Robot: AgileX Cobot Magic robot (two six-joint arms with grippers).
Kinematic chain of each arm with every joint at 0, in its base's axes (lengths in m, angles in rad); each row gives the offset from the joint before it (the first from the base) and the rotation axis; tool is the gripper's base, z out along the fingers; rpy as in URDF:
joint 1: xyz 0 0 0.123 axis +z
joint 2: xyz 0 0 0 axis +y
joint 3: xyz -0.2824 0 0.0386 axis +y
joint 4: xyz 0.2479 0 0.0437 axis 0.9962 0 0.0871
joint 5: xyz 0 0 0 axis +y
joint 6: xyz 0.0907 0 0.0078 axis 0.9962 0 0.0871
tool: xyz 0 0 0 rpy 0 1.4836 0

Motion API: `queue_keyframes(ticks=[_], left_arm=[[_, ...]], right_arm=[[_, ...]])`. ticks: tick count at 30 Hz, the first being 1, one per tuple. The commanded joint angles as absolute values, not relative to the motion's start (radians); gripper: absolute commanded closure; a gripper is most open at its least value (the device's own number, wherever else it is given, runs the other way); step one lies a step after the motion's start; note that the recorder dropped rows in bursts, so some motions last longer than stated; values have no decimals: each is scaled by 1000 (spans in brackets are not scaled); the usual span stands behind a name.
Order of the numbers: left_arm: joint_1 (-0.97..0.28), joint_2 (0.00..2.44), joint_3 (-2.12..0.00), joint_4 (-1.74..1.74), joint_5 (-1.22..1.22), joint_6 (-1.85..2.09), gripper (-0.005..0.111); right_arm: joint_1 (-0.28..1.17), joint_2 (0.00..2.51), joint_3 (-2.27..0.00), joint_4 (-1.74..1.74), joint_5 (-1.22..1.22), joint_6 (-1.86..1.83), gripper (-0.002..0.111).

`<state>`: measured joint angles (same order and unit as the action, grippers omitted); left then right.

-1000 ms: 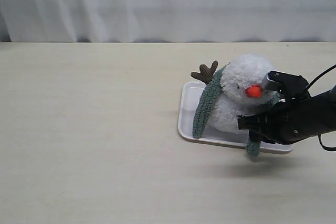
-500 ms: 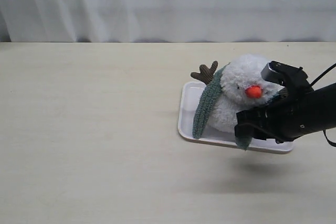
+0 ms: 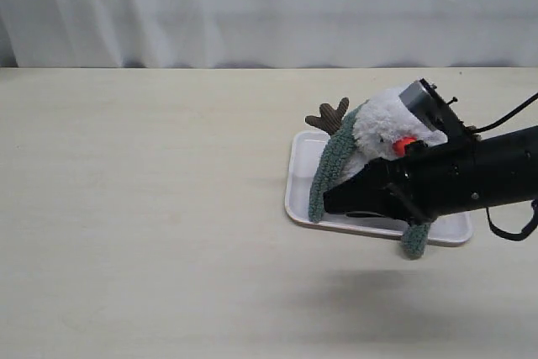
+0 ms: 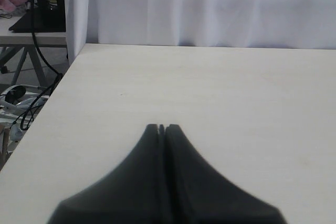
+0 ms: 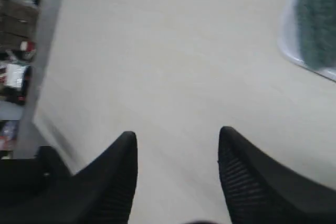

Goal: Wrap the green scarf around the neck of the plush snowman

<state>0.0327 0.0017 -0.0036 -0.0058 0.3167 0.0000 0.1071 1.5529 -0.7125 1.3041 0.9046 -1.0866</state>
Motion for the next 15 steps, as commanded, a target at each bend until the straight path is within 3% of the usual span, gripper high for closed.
queue_keyframes(ticks=[1, 9, 15], left_arm=[[34, 0, 0, -9, 307, 0, 107], [34, 0, 0, -9, 307, 0, 107], [34, 0, 0, -9, 307, 0, 107]], right_arm=[[107, 1541, -718, 1466, 1014, -1264, 62], [107, 1439, -747, 1407, 795, -1325, 85], [107, 1304, -748, 1229, 593, -1247, 88]])
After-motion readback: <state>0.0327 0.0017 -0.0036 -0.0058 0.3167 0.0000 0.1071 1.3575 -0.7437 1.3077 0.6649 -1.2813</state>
